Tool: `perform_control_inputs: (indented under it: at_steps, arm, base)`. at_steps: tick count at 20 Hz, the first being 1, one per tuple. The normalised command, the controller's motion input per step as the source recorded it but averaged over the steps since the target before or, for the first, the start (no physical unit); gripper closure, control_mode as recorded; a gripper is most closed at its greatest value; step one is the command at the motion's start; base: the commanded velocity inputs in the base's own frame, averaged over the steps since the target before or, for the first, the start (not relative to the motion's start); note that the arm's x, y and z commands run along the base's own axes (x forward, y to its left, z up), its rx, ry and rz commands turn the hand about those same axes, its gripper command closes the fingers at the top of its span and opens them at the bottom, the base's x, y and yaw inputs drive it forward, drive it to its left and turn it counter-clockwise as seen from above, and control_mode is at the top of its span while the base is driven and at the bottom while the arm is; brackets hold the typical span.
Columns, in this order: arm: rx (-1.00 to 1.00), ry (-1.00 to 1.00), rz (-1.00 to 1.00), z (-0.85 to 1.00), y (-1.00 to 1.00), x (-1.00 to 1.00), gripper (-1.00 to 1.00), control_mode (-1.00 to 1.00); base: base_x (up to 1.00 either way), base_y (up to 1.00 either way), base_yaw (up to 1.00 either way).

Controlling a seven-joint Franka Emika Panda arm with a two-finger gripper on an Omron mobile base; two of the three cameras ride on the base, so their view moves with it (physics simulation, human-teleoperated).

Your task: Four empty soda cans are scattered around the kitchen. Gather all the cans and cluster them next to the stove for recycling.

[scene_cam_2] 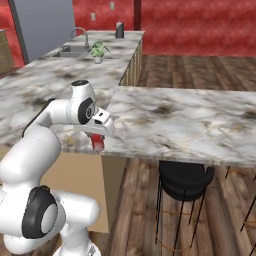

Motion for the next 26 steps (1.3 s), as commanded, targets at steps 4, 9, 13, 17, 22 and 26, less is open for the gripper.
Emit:
perform_control_inputs:
  at_steps: [4,9,13,17,22,26]
  arm:
    - [0.0,0.0,0.0,0.0,0.0,0.0,1.0,1.0]
    - [0.0,0.0,0.0,0.0,0.0,0.0,1.0,1.0]
    - [0.0,0.0,0.0,0.0,0.0,0.0,1.0,1.0]
    - [0.0,0.0,0.0,0.0,0.0,0.0,1.0,1.0]
    - [0.0,0.0,0.0,0.0,0.0,0.0,1.0,1.0]
    - [0.0,0.0,0.0,0.0,0.0,0.0,1.0,1.0]
  base:
    - [-0.25,0.49,0.31]
    - [-0.1,0.63,0.24]
    - [-0.06,0.66,0.17]
    - [0.03,0.71,0.07]
    - [0.13,0.74,0.0]
    - [0.16,0.73,0.0]
